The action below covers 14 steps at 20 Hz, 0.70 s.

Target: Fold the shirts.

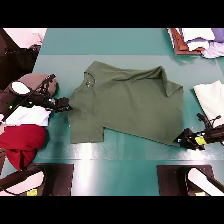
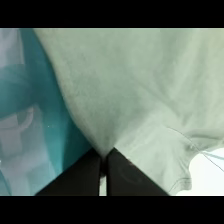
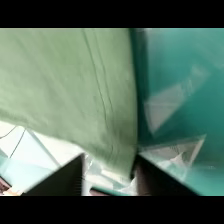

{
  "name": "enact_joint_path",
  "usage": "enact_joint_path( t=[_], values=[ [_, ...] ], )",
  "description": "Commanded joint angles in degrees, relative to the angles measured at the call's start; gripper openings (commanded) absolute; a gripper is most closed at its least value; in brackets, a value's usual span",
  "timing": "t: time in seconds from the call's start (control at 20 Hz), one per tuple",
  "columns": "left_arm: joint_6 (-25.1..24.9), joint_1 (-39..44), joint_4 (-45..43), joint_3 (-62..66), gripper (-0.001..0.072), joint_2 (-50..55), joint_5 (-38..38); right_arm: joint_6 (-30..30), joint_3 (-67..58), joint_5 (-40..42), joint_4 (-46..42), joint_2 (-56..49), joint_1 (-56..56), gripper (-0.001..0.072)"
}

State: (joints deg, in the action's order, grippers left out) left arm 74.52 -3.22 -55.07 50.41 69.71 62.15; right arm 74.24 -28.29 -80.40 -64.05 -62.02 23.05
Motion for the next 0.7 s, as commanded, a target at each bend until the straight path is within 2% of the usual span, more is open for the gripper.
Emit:
enact_joint_path(
  t=[0.0, 0.05, 0.1, 0.25, 0.35, 0.5, 0.65],
  values=[
    [0.00, -0.02, -0.07, 0.04, 0.0031, -0.07, 0.07, 0.46, -1.18, 2.40, 1.16, -1.90, -3.58, 0.0249],
    [0.00, -0.02, -0.04, 0.04, 0.0030, -0.07, 0.46, 0.44, -1.88, 1.81, 1.14, -2.38, -4.94, 0.0104],
    [0.00, -0.02, -0.04, 0.04, 0.0030, -0.07, 0.87, 0.44, -2.43, 1.60, 1.14, -2.67, -6.38, 0.0018],
    [0.07, -0.04, 0.15, 0.39, 0.0030, -2.12, 1.01, 0.61, -6.80, 1.99, 1.40, -0.46, -11.10, 0.0017],
    [0.50, -0.04, -0.11, 3.98, 0.0029, -6.95, 0.22, 2.80, -13.99, 2.05, 1.55, 3.39, -12.96, 0.0017],
    [0.50, -0.04, -0.17, 16.57, 0.0030, -14.91, 0.26, 3.54, -30.18, 3.54, 1.51, 9.03, -13.88, 0.0017],
    [0.50, -0.04, -0.15, 32.54, 0.0031, -20.63, -1.99, 4.24, -49.05, 8.57, 1.38, 12.68, -13.88, 0.0017]
  ],
)
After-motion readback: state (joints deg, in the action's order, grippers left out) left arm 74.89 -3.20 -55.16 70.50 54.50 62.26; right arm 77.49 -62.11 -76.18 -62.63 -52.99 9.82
